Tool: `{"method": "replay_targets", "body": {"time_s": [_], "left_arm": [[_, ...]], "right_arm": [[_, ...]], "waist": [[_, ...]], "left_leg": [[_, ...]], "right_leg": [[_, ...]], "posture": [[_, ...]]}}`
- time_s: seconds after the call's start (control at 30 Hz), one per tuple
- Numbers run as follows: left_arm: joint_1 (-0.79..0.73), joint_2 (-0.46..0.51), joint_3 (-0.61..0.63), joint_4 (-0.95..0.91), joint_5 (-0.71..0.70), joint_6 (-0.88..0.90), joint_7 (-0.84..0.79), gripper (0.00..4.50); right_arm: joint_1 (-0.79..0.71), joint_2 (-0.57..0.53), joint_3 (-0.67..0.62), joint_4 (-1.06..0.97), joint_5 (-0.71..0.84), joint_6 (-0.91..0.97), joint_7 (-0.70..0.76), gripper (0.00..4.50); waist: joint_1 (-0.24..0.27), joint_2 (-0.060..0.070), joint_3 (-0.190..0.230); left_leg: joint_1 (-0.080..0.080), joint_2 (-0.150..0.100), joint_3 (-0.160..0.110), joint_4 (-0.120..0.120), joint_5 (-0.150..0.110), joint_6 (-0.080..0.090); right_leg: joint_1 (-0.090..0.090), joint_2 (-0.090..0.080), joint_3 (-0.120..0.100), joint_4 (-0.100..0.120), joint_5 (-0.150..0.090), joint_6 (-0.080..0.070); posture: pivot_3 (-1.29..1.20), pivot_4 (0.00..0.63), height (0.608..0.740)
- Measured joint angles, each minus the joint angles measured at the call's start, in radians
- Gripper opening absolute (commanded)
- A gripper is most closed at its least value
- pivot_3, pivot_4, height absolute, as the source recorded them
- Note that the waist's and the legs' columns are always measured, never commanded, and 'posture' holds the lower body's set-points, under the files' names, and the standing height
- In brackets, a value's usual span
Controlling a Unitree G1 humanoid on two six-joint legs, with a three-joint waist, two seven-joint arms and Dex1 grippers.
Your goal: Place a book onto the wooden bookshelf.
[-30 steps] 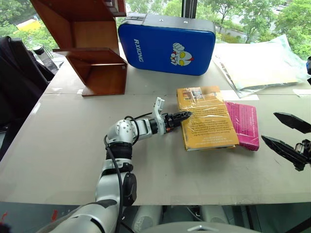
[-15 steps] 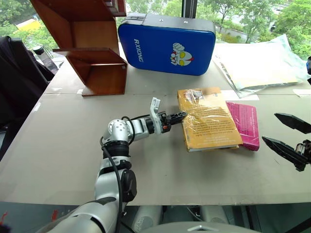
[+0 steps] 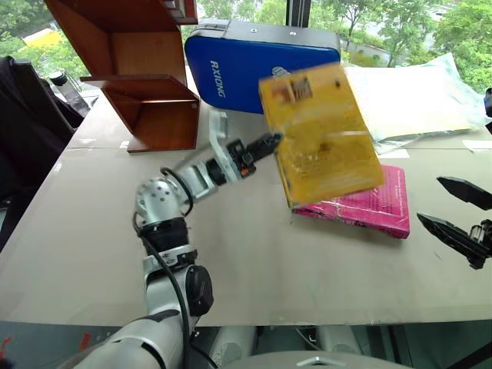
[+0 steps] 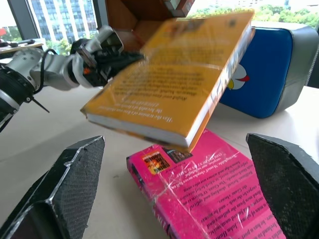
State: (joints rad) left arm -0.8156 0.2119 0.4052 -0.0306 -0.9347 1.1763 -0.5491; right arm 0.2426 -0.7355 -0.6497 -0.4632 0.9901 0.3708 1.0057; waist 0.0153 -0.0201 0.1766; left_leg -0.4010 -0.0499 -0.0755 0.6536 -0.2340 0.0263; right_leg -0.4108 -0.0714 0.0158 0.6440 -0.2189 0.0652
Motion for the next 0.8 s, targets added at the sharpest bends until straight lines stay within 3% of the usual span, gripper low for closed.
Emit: {"method": "replay_targets", "body": {"time_s": [0.03,0.17,0.23,0.3,0.43,0.53,0.67,0.8], "left_arm": [[-0.033,0.029,-0.021,-0.029,0.018,-0.035,-0.008,0.02],[-0.226,0.323,-0.202,-0.142,0.291,-0.396,-0.136,0.02],[-0.24,0.482,-0.316,-0.152,0.49,-0.621,-0.214,0.02],[-0.241,0.564,-0.386,-0.125,0.617,-0.742,-0.236,0.02],[-0.235,0.736,-0.417,-0.055,0.841,-0.922,-0.219,0.02],[-0.122,0.935,-0.404,-0.028,1.033,-1.069,-0.197,0.02],[-0.023,0.985,-0.398,-0.034,1.115,-1.12,-0.196,0.02],[0.063,1.046,-0.363,-0.031,1.153,-1.154,-0.201,0.02]], "right_arm": [[-0.014,0.0,0.0,0.0,0.01,0.003,-0.006,4.5],[-0.14,-0.006,0.014,0.005,0.12,0.061,-0.057,4.5],[-0.216,-0.006,0.039,0.017,0.167,0.094,-0.09,4.5],[-0.287,-0.005,0.074,0.036,0.211,0.127,-0.111,4.5],[-0.46,0.0,0.165,0.094,0.303,0.207,-0.155,4.5],[-0.579,0.013,0.246,0.171,0.332,0.277,-0.169,4.5],[-0.692,0.042,0.315,0.246,0.308,0.303,-0.168,4.5],[-0.785,0.069,0.374,0.305,0.187,0.28,-0.181,4.5]], "waist": [[0.0,0.0,0.0],[-0.007,0.003,-0.001],[-0.007,0.005,-0.002],[-0.006,0.003,-0.001],[-0.013,0.0,0.002],[-0.026,0.0,0.002],[-0.015,-0.002,0.004],[-0.018,-0.002,0.004]], "left_leg": [[0.0,0.0,0.0,0.0,0.0,0.0],[0.005,0.0,0.006,-0.005,-0.001,0.002],[0.006,0.001,0.009,-0.007,-0.002,0.003],[0.004,0.002,0.009,-0.006,-0.002,0.004],[0.002,0.002,0.009,-0.005,-0.002,0.005],[0.002,0.002,0.01,-0.006,-0.003,0.006],[-0.003,0.001,0.004,-0.003,-0.003,0.007],[-0.01,0.001,0.002,-0.001,-0.003,0.007]], "right_leg": [[0.0,0.0,0.0,0.0,0.0,0.0],[0.001,0.001,0.005,-0.002,0.0,-0.001],[0.0,0.001,0.007,-0.003,0.0,-0.001],[-0.001,0.001,0.007,-0.003,0.0,-0.001],[-0.002,0.001,0.007,-0.003,0.0,-0.001],[-0.003,0.0,0.007,-0.003,0.0,0.0],[-0.005,0.0,0.002,-0.003,0.0,0.0],[-0.012,0.0,0.0,-0.001,0.0,0.0]], "posture": [[0.0,0.15,0.74],[0.0,0.15,0.74],[0.0,0.15,0.74],[0.0,0.15,0.74],[0.0,0.15,0.74],[0.0,0.15,0.74],[0.0,0.15,0.74],[0.0,0.15,0.74]]}}
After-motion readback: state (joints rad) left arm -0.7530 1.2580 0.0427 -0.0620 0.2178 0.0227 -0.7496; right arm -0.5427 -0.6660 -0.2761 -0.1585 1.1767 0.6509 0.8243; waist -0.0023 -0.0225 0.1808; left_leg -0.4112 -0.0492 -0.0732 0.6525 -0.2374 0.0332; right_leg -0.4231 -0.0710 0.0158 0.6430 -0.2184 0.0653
